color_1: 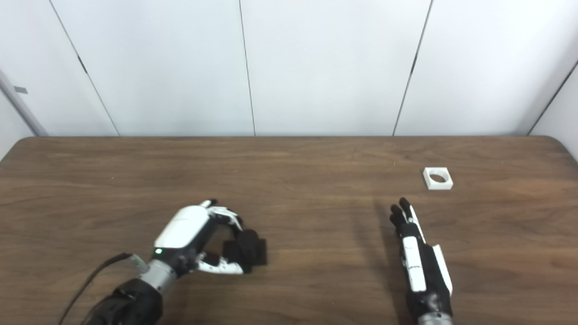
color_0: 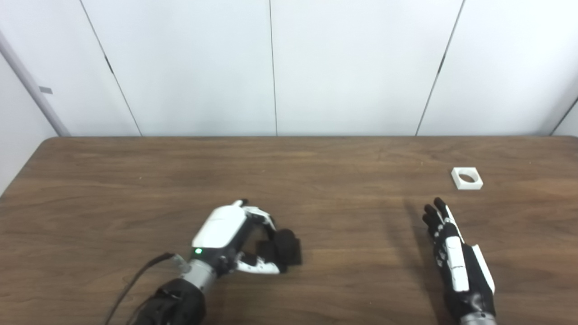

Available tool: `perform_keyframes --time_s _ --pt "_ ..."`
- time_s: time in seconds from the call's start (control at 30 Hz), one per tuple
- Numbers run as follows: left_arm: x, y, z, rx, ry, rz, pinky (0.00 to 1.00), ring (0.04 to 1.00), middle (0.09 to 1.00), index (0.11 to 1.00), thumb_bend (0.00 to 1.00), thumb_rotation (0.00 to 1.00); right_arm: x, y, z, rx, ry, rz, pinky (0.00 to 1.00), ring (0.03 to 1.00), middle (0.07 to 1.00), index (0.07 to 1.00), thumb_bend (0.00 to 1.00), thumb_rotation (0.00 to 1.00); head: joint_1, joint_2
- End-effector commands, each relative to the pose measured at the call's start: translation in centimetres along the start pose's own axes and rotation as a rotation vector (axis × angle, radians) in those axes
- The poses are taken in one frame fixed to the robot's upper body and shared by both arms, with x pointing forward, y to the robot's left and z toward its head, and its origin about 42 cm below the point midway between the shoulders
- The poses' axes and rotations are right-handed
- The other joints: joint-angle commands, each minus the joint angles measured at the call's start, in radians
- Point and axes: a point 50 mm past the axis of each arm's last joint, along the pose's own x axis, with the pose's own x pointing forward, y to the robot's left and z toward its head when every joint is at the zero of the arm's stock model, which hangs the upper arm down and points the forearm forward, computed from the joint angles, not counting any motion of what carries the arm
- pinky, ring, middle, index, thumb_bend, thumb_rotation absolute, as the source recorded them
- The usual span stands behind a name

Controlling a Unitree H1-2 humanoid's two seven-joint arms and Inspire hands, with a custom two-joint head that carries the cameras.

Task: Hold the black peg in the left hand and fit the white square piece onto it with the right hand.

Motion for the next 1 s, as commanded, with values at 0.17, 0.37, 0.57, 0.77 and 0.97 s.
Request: perform_keyframes --time_s 0.17,0.37,0.57,0.77,0.97 --pt "-0.3 -1.4 2.2 -0.012 -0.062 -0.024 0.97 0.837 0.749 0.483 0.52 0.05 -0.3 1.2 1.1 0.025 -0.018 -0.003 0.97 0.935 0.944 0.964 0.55 1.00 -0.025 0.025" --pt "-1.0 -2.8 2.8 -0.024 -0.055 -0.061 0.98 0.848 0.761 0.484 0.52 0.05 -0.2 1.2 1.6 0.028 -0.023 -0.008 0.98 0.933 0.942 0.960 0.55 1.00 -0.039 0.040" --pt "-1.3 -3.5 3.1 -0.027 -0.041 -0.082 1.00 0.863 0.784 0.484 0.52 0.05 -0.2 0.9 1.9 0.038 -0.018 -0.016 0.98 0.942 0.939 0.950 0.56 1.00 -0.037 0.043" --pt "-1.4 -3.5 3.0 -0.017 -0.045 -0.082 1.00 0.864 0.790 0.484 0.52 0.05 -0.2 0.5 2.2 0.020 -0.030 -0.023 0.98 0.942 0.934 0.937 0.54 0.98 -0.050 0.048" --pt "-1.5 -3.3 2.4 -0.008 -0.044 -0.083 1.00 0.864 0.788 0.484 0.52 0.05 1.2 -0.3 4.1 -0.103 -0.087 -0.046 0.93 0.923 0.907 0.874 0.51 0.82 -0.122 0.033"
